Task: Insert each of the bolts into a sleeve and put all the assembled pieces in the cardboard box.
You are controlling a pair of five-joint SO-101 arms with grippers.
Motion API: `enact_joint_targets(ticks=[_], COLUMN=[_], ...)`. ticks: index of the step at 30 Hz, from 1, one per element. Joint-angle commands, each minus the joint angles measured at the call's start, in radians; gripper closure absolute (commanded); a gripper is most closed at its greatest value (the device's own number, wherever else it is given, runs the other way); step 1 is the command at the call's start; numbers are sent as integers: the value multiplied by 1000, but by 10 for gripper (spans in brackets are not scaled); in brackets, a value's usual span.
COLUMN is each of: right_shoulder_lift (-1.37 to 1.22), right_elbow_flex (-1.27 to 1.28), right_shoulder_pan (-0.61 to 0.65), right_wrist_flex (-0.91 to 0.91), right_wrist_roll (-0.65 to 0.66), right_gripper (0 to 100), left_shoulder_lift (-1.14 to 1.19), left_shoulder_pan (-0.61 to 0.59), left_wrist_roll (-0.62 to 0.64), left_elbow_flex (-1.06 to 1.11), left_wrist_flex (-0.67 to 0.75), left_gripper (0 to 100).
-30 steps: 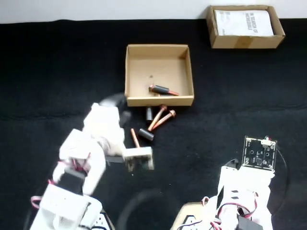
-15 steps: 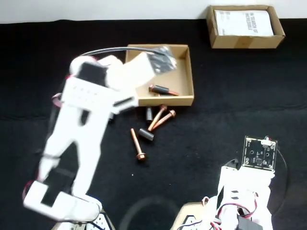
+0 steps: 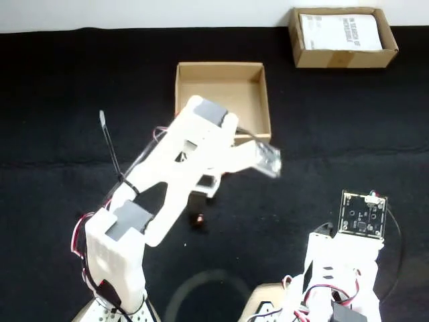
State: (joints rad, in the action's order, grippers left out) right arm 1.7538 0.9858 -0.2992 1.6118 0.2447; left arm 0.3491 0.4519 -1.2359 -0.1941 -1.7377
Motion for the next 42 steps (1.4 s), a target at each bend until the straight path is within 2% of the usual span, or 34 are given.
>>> enact_joint_targets(ticks=[1,6,13,17,25,29,36,41,42], right_shoulder_lift=[-8,-8,-8,-8,-8,-10,-10,-10,-10], right_elbow_flex=[4,4,4,4,4,4,38,39,41], right_shoulder_pan=[-5,-4,105,139,140,142,142,140,140], right_wrist_flex=[-12,-12,-16,-16,-16,-16,-47,-116,-127], right_wrist_roll=[3,8,5,5,9,12,12,5,5], right_gripper=[786,786,786,786,786,786,786,786,786], left_shoulder_lift=[1,4,5,5,39,150,295,354,360], left_shoulder_pan=[15,-5,-15,-15,-7,-7,-12,-7,-7], left_wrist_roll=[-158,-261,-379,-497,-528,-526,-526,-525,-525], left_elbow_flex=[-5,-4,2,59,191,137,-73,-150,-162], left_wrist_flex=[-11,-5,-3,0,293,344,216,121,101], left_gripper=[708,708,736,766,772,772,789,1000,985])
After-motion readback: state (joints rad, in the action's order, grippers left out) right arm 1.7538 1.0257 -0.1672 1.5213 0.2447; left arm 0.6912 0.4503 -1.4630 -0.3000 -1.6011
